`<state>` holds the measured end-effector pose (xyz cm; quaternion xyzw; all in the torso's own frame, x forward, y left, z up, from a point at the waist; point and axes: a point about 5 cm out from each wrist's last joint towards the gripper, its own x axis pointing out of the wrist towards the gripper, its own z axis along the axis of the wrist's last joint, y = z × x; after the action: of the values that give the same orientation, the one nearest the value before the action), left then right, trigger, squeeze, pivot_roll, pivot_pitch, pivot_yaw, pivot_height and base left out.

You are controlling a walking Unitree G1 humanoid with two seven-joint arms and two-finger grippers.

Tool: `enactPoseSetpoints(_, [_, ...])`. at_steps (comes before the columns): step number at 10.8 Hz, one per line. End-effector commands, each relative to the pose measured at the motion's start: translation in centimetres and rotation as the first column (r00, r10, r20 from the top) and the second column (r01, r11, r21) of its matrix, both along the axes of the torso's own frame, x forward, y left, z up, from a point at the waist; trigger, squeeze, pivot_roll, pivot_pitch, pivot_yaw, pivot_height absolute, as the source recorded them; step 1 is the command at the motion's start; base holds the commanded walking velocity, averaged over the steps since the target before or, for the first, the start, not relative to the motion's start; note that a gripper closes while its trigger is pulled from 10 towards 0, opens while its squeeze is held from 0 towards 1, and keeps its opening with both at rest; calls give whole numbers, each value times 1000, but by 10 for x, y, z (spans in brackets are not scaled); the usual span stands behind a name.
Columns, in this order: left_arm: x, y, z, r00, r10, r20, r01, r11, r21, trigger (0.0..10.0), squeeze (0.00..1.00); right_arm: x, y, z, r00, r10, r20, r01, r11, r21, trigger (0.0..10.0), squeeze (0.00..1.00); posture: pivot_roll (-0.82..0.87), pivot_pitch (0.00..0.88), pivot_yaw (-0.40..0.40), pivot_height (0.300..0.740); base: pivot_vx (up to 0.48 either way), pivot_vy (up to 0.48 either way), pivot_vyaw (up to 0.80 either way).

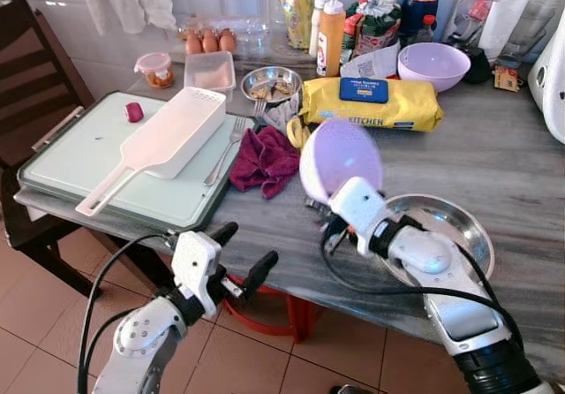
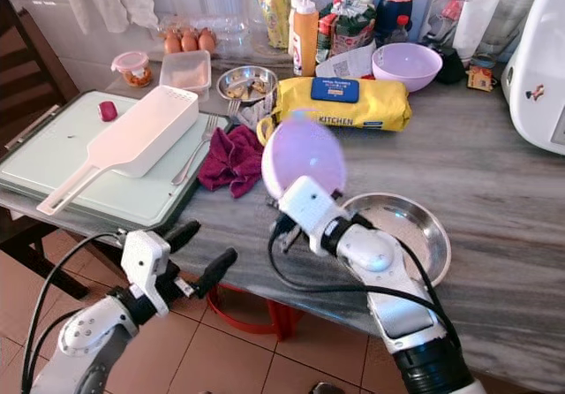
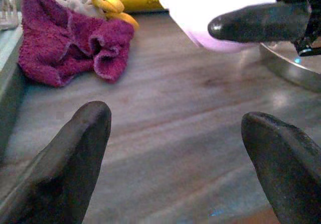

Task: Setting the table

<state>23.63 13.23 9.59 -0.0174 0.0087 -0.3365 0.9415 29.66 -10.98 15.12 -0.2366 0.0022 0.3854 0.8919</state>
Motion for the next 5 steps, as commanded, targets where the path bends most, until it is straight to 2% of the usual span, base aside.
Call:
enactPoseSetpoints(1, [-2, 1, -3, 1000, -5, -7, 5, 1000, 2, 10000, 0, -4, 4, 0, 1000, 26, -17, -26, 1000, -6, 10000, 0, -82, 135, 59, 740, 0, 0, 0])
enactPoseSetpoints(5, [-1, -1, -7, 999, -36, -17, 36, 999, 2, 10000, 0, -9, 5, 5, 996, 57, -64, -59, 998, -23, 10000, 0, -92, 131, 77, 740, 0, 0, 0])
